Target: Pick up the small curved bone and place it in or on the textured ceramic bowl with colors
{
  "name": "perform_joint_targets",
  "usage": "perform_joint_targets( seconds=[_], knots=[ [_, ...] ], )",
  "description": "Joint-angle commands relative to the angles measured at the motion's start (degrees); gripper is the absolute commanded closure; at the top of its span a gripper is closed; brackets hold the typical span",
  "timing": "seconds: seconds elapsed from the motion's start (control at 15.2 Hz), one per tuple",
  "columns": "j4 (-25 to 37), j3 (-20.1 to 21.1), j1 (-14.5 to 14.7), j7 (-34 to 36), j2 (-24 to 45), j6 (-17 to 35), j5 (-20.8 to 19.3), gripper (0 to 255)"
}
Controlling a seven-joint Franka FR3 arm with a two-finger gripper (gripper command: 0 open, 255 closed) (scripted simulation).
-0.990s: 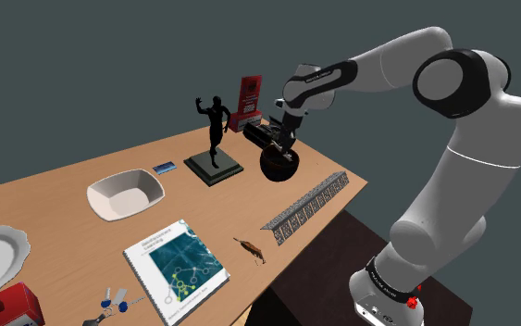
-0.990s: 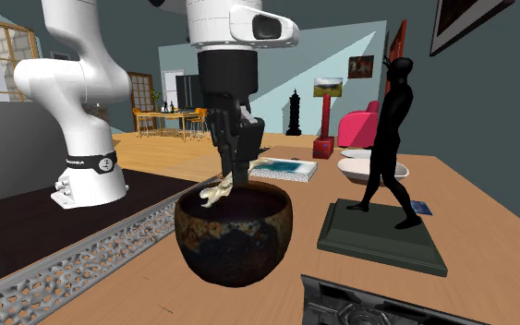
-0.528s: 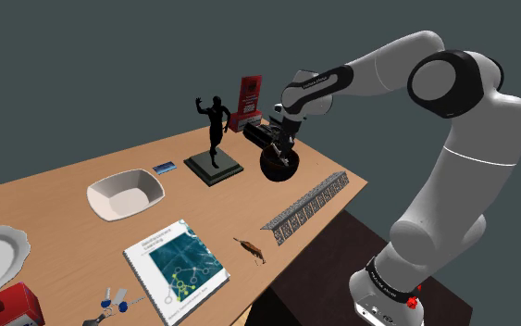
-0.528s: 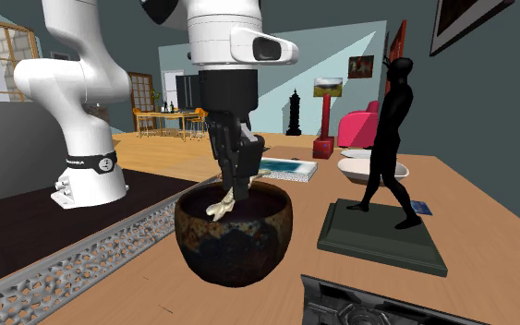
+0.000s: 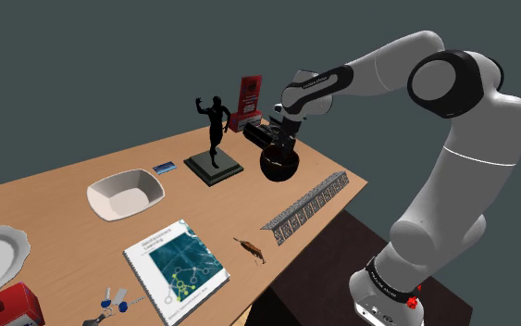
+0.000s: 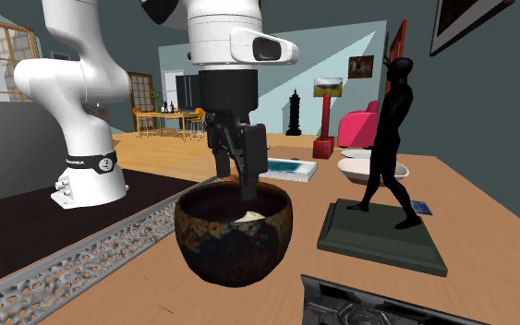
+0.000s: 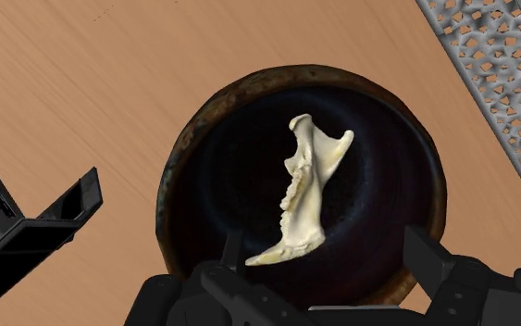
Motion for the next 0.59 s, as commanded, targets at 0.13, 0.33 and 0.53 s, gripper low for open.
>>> perform_joint_targets(
  seconds=[0.13, 0.33, 0.53],
  knots=[
    [0.76, -0.05, -0.11, 0.01, -0.98, -1.75, -0.03, 0],
    [3.30, -0.22, -0.39, 0.05, -3.38, -6.70, -0.12, 0],
    [3.30, -0.22, -0.38, 0.05, -3.38, -6.70, -0.12, 0]
  ],
)
